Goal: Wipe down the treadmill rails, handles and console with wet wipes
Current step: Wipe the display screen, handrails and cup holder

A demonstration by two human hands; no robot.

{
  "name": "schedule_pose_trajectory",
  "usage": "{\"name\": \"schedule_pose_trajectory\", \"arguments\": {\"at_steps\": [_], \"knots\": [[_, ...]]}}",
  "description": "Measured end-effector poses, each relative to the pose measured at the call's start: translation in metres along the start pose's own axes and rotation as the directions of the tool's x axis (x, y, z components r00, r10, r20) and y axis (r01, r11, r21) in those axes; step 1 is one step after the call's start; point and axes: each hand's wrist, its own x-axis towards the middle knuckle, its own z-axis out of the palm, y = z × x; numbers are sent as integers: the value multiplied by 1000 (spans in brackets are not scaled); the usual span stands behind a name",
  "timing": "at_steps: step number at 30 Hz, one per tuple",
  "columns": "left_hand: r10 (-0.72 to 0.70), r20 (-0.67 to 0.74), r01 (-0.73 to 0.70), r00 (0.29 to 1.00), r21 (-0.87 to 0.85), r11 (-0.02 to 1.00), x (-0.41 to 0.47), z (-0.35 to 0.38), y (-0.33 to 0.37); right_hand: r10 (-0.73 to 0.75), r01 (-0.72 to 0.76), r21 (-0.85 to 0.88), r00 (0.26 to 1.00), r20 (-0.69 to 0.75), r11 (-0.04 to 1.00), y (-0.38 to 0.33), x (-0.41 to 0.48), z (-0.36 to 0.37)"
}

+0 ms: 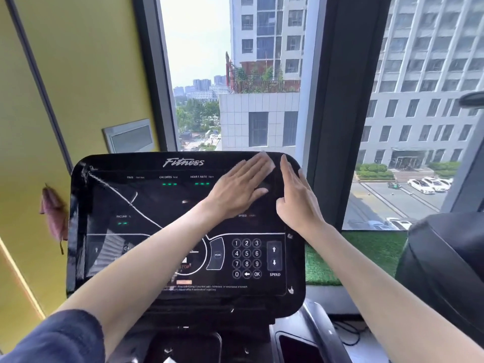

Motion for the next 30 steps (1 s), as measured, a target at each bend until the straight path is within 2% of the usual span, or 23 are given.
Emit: {"name": "schedule_pose_trajectory", "arguments": {"at_steps": [3, 4, 5, 7, 9, 10, 11, 13, 14, 15, 18, 19, 20, 23, 24, 25, 28, 30], "knots": [[-294, -60, 289, 954, -74, 954, 2, -3, -5, 68, -66, 27, 992, -108, 997, 9, -11, -1], [-359, -59, 351, 931, -118, 929, 7, -2, 3, 111, -107, 43, 988, -111, 993, 12, -14, 1], [-361, -44, 351, 932, -150, 924, 12, -1, 13, 147, -142, 58, 984, -101, 988, 16, -16, 4], [-161, -3, 159, 987, -134, 978, 17, 4, 30, 184, -177, 84, 980, -78, 981, 20, -21, 11], [58, 33, -56, 998, -62, 997, 16, 5, 29, 184, -177, 107, 981, -60, 978, 21, -23, 15], [72, 29, -71, 997, -44, 997, 17, 3, 22, 182, -175, 119, 982, -49, 977, 21, -23, 16], [13, 7, -13, 1000, -39, 999, 18, 1, 16, 177, -171, 131, 983, -37, 977, 22, -23, 15], [-207, -39, 203, 978, -78, 976, 19, -2, 14, 162, -157, 132, 987, -24, 979, 25, -22, 13], [-252, -36, 247, 967, -116, 962, 23, -3, 20, 157, -152, 132, 987, -25, 980, 26, -21, 11], [-221, -17, 216, 975, -138, 967, 26, -2, 28, 154, -150, 138, 988, -23, 979, 26, -22, 11], [116, 70, -109, 991, -95, 989, 28, 3, 37, 141, -137, 141, 990, -17, 981, 27, -24, 12], [169, 75, -164, 983, -69, 984, 29, 1, 32, 134, -132, 133, 991, -5, 982, 30, -24, 11], [167, 65, -164, 984, -54, 985, 32, -1, 27, 124, -124, 118, 992, 11, 985, 33, -22, 11], [-19, 17, 20, 1000, -111, 994, 36, -7, 24, 59, -61, 53, 998, 32, 997, 43, -17, 6], [-30, 18, 32, 999, -130, 991, 36, -6, 30, 38, -39, 38, 999, 18, 999, 45, -18, 4], [10, 28, -6, 1000, -128, 992, 35, -3, 36, 23, -22, 25, 1000, -6, 999, 46, -22, 3], [266, 131, -259, 955, -68, 963, 27, -2, 33, -41, 36, -51, 995, -94, 998, 50, -45, 7], [304, 161, -305, 939, -22, 952, 35, -10, 18, -85, 72, -126, 991, -102, 989, 55, -62, 15]]}}
